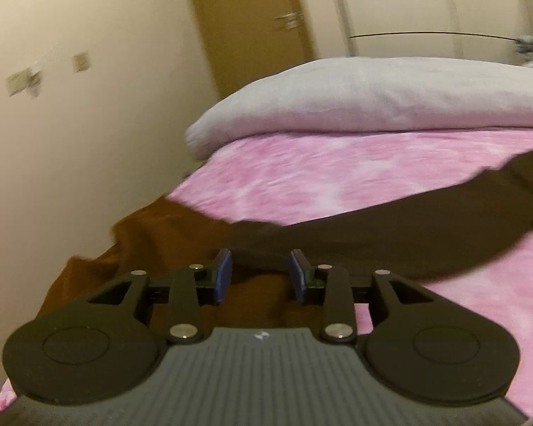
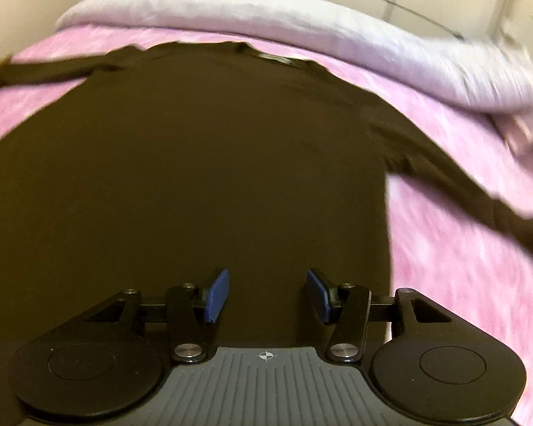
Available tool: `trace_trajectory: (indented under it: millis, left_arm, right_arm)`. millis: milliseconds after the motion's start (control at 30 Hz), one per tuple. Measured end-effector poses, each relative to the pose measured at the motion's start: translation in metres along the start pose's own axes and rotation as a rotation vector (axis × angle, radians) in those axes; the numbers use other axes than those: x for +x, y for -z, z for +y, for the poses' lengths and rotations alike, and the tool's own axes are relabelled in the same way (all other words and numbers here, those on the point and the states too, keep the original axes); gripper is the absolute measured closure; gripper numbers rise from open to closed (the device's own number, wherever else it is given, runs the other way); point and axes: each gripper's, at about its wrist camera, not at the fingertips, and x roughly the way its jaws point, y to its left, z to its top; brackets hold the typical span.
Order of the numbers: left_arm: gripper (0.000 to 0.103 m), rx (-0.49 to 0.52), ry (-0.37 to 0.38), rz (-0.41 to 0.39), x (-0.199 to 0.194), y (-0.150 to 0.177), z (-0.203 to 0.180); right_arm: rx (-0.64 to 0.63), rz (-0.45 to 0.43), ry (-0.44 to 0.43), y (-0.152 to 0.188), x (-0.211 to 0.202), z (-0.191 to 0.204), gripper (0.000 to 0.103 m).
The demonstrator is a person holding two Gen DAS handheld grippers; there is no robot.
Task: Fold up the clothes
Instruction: 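Grasp a sleeve with the right gripper and pull it straight across the bed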
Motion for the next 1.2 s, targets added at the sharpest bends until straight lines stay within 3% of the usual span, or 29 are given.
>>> trace_trajectory:
  millis: [267,467,667,800,1033,1067,1100,1200]
  left_arm:
    - [0.059,0.172,0.248,-0.059,-0.071,-0.014,-0.127]
    - [0.059,0.300,0.410,-0.028,-0.097,-0.003,-0.232]
    - [0.057,0.380,0.481,0.039,-0.087,0.013,-0.312]
    - [0.057,0.440,0.493,0.063,-0.075,0.021,-0.355]
    - [0.057,0.511,0.681,0.003,-0.076,-0.013,-0.441]
    - [0.057,0.520,0.702,-0.014,-0.078,-0.018,-0.451]
    - [0.057,0.534,0.721,-0.034,-0.083,-0.022,-0.462]
    - [0.057,0.564,0.775,-0.094,-0.101,-0.030,-0.484]
  right_arm:
    - [0.239,-0.021,0.089,0.012,-0.011,-0.104,0.051]
    - [0.408,-0.029,0.184,0.000,0.023,-0.226,0.051]
    - [0.367,-0.063,0.323,-0.010,0.063,-0.325,0.051]
    - [0.362,-0.062,0.275,-0.017,0.091,-0.376,0.051]
    - [0.374,0.063,0.071,-0.017,0.132,-0.415,0.052]
    - [0.383,0.078,0.047,-0.015,0.134,-0.416,0.073]
    - [0.339,0.037,0.061,-0.012,0.122,-0.406,0.100]
    - [0.110,-0.178,0.162,-0.001,0.062,-0.357,0.100]
